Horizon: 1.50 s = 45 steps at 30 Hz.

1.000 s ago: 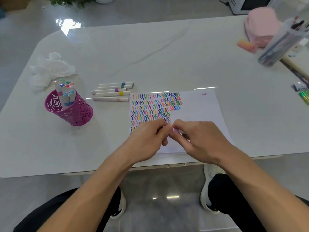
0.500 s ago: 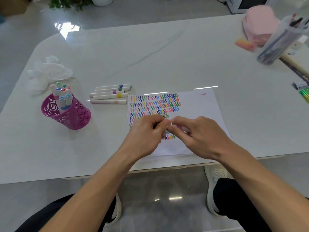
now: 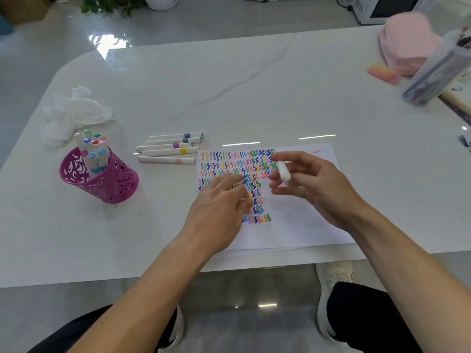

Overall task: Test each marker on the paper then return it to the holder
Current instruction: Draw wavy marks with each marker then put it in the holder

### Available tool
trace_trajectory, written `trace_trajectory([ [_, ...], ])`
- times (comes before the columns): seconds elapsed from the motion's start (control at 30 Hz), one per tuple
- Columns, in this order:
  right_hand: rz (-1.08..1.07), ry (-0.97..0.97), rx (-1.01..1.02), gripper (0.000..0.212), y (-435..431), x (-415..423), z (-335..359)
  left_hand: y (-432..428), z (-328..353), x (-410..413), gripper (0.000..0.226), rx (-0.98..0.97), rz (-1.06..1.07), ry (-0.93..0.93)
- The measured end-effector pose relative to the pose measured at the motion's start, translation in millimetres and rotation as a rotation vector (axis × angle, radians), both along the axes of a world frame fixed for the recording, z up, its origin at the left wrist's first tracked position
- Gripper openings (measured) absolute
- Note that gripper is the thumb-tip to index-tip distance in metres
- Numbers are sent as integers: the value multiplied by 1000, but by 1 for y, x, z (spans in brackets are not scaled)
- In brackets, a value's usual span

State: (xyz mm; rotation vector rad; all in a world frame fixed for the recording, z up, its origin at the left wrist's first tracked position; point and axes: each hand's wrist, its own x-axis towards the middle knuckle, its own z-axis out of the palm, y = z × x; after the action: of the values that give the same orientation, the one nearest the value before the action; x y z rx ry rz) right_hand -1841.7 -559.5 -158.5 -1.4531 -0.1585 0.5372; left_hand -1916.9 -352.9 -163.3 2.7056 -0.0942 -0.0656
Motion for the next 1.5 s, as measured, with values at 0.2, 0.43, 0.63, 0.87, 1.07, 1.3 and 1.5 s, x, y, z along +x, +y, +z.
trace_trajectory([
  [0.2, -92, -232, -262, 14, 11, -3, -19, -6, -8, 1, 23, 15, 5, 1],
  [0.43, -229, -220, -203, 16, 19, -8, -34, -6, -10, 2, 25, 35, 7, 28],
  [0.63, -264, -276, -306, 27, 20, -11, -39, -5, -11, 4, 26, 51, 7, 38],
  [0.87, -262, -305, -375, 27, 20, -11, -42, -6, -11, 5, 27, 47, 8, 39],
  [1.07, -263, -278, -369, 26, 20, -10, -42, -7, -10, 5, 26, 49, 10, 32],
  [1.3, -241, -291, -404, 26, 20, -10, -41, -8, -9, 6, 27, 60, 11, 36],
  [1.5, -274, -306, -448, 27, 20, -11, -40, -8, -10, 6, 26, 43, 16, 19],
])
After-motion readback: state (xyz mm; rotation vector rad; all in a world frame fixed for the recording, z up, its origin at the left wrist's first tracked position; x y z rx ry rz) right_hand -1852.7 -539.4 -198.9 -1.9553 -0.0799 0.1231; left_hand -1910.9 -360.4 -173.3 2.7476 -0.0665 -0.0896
